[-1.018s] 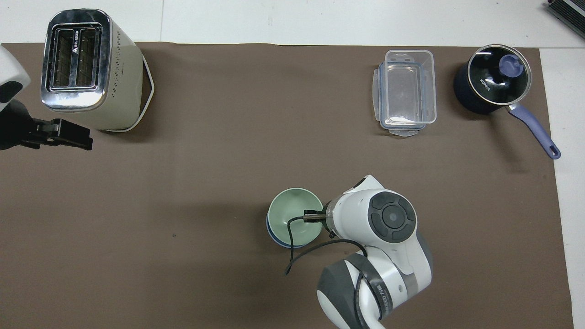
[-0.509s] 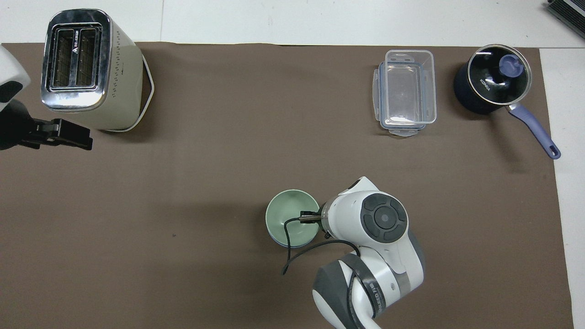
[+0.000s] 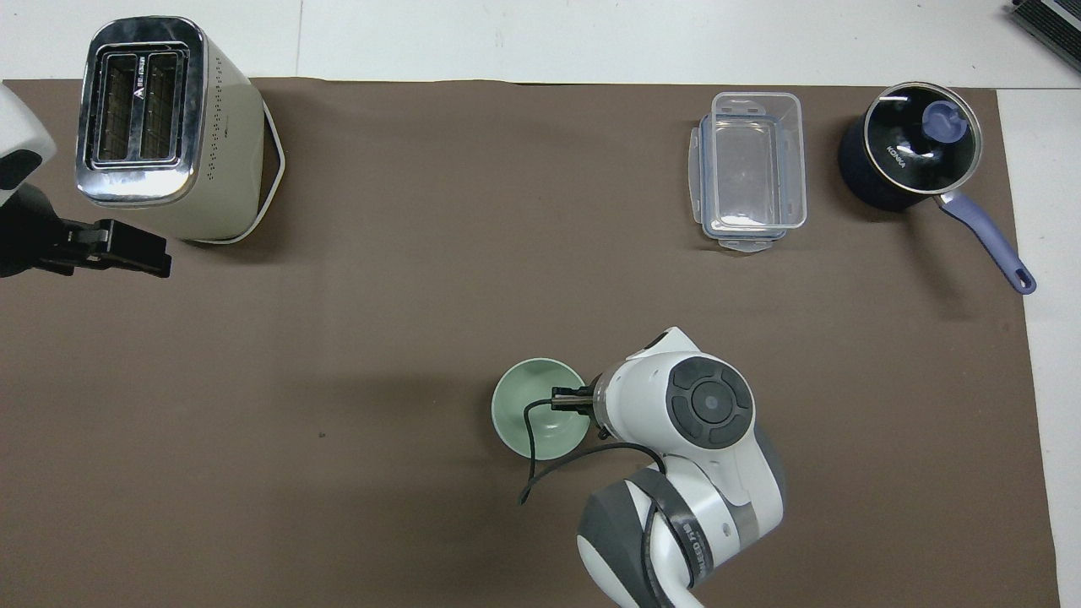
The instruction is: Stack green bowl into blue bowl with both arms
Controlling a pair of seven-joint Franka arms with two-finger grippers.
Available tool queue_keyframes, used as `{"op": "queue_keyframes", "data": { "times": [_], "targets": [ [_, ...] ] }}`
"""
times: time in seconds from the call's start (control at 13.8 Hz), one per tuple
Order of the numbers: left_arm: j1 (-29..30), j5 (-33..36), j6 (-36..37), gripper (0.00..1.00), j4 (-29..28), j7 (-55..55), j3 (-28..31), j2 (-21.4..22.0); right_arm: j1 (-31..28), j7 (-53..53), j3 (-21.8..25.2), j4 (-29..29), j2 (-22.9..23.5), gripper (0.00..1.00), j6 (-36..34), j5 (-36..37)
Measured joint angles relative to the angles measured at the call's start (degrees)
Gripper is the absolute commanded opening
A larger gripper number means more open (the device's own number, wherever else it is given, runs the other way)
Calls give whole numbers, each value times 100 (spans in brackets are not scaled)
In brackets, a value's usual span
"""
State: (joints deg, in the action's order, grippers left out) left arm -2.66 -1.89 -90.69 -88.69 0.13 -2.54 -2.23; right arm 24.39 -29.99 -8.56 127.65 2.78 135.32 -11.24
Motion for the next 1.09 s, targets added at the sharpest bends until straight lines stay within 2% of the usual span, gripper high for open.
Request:
{"op": "queue_keyframes", "data": {
  "times": [0.15,0.29,0.51,0.65,0.87,1.09],
  "targets": [
    [0,0,0,100,0,0,0,0,-70,-13,53,-168,-96,100,-189,0],
    [0,0,0,100,0,0,0,0,-386,-4,82,-335,-315,100,-458,22],
    [0,0,-1,100,0,0,0,0,-1131,298,102,-527,-743,100,-1017,163],
    [0,0,-1,100,0,0,0,0,-1700,827,116,-868,-893,100,-1576,238],
    [0,0,-1,100,0,0,0,0,-2534,1610,137,-1583,-883,100,-2141,495],
    [0,0,-10,100,0,0,0,0,-2797,1727,140,-2459,-639,100,-2817,988]
  ]
}}
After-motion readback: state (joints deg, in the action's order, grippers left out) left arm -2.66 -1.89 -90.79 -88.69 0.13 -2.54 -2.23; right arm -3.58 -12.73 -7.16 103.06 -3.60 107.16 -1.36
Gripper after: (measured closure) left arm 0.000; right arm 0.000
